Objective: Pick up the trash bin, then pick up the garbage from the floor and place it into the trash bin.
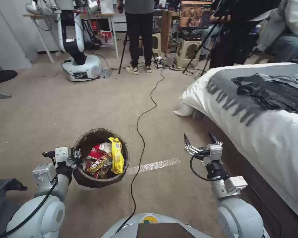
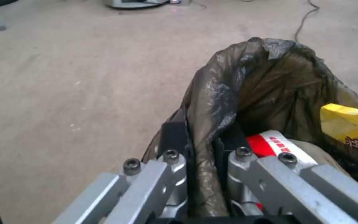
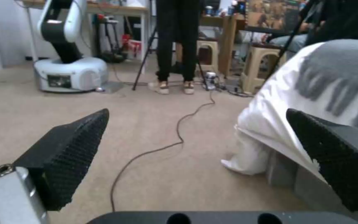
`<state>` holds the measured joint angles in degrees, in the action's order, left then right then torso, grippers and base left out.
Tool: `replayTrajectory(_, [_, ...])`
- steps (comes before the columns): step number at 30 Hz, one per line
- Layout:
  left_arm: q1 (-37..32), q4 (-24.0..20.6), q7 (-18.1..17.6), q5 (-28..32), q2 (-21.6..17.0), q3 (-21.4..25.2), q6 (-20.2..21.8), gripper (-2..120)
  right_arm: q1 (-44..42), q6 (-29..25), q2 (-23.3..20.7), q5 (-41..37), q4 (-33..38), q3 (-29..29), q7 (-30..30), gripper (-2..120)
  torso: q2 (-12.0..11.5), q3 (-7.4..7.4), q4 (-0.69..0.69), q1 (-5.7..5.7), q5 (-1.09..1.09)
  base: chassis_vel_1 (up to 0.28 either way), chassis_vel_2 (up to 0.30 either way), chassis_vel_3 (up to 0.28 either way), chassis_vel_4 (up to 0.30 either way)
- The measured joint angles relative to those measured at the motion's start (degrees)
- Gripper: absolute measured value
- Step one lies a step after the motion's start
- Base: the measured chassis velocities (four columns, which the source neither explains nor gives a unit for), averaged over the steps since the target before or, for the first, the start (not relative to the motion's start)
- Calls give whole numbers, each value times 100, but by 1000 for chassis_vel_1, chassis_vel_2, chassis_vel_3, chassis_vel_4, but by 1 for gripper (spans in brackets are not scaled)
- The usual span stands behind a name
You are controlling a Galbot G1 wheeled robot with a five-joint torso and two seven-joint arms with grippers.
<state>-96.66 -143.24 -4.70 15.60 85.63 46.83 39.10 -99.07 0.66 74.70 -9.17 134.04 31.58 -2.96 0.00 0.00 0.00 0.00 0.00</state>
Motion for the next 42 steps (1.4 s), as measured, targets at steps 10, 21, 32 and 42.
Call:
replayTrajectory(10, [4,0,-6,-4,-3,-1,0,7,3,-12,2,0,-9,7,-12,100,0,0,0,0,0,61,61,70,69])
replayTrajectory(21, [10,0,-7,-9,-3,-17,-4,7,20,-12,2,-13,-5,-2,-52,100,0,0,0,0,0,65,70,68,70])
replayTrajectory(32, [0,0,-6,-31,40,-102,-24,7,96,29,9,-86,-6,-7,-106,100,0,0,-2,0,0,38,36,39,25])
replayTrajectory(42, [-85,0,-584,653,124,-257,251,7,151,49,20,-134,-50,8,-113,100,0,0,-1,0,0,0,0,0,0])
